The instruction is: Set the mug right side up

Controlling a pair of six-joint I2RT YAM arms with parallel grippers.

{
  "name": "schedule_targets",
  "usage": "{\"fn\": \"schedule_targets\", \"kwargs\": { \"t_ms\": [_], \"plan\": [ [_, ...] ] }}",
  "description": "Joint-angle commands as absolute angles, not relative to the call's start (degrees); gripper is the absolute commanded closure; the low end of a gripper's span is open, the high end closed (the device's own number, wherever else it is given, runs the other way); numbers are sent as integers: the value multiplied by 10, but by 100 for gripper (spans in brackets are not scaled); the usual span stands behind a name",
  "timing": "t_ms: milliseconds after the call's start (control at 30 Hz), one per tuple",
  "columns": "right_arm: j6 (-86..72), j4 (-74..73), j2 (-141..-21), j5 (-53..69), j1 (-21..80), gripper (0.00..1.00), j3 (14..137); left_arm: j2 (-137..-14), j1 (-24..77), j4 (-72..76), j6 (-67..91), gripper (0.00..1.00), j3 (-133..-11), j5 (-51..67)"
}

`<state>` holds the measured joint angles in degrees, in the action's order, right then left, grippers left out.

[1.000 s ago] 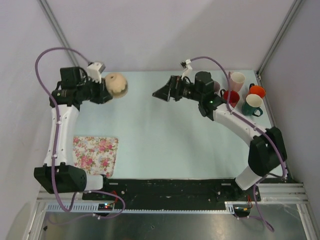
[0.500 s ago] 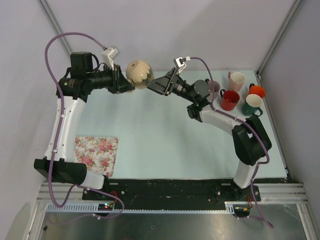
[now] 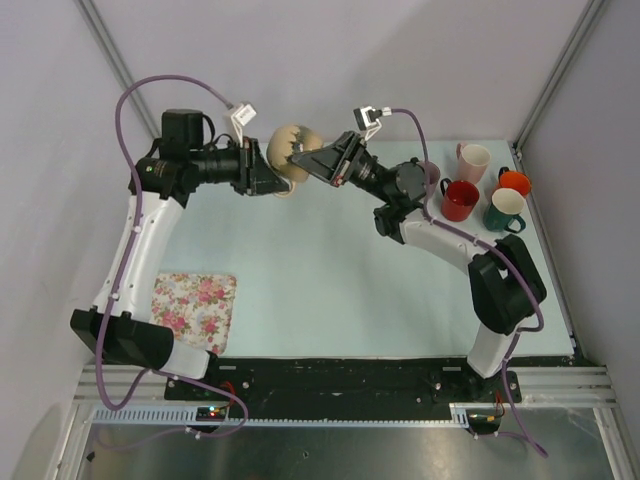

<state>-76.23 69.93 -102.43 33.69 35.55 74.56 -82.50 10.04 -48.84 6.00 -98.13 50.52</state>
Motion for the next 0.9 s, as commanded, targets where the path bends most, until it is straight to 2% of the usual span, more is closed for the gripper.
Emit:
{"fn": "schedule_targets", "kwargs": {
  "t_ms": [0,67,100,167,233,333,533,700,867],
  "plan": [
    [-733,609,-960,330,336,99,765,-803,107,-447,21,43,-971,484],
    [-664,482,-919,327,318,100,749,-793,90,-447,-5,14,-948,460],
    [-617,386,-895,316,312,100,747,-789,78,-447,-15,7,-939,444],
    [-491,212,-853,267,301,100,750,-782,53,-450,-30,2,-920,404],
    [-355,42,-830,202,286,100,766,-775,30,-455,-55,1,-896,350],
    [-234,-160,-840,128,260,100,802,-764,10,-462,-86,0,-857,270],
    [-73,-497,-997,10,225,100,937,-759,4,-478,-134,0,-801,168],
    [-8,-598,-1117,-57,205,100,1030,-757,4,-484,-145,0,-780,160],
    [28,-586,-1166,-26,166,100,1046,-751,4,-485,-156,0,-772,159]
  ]
}}
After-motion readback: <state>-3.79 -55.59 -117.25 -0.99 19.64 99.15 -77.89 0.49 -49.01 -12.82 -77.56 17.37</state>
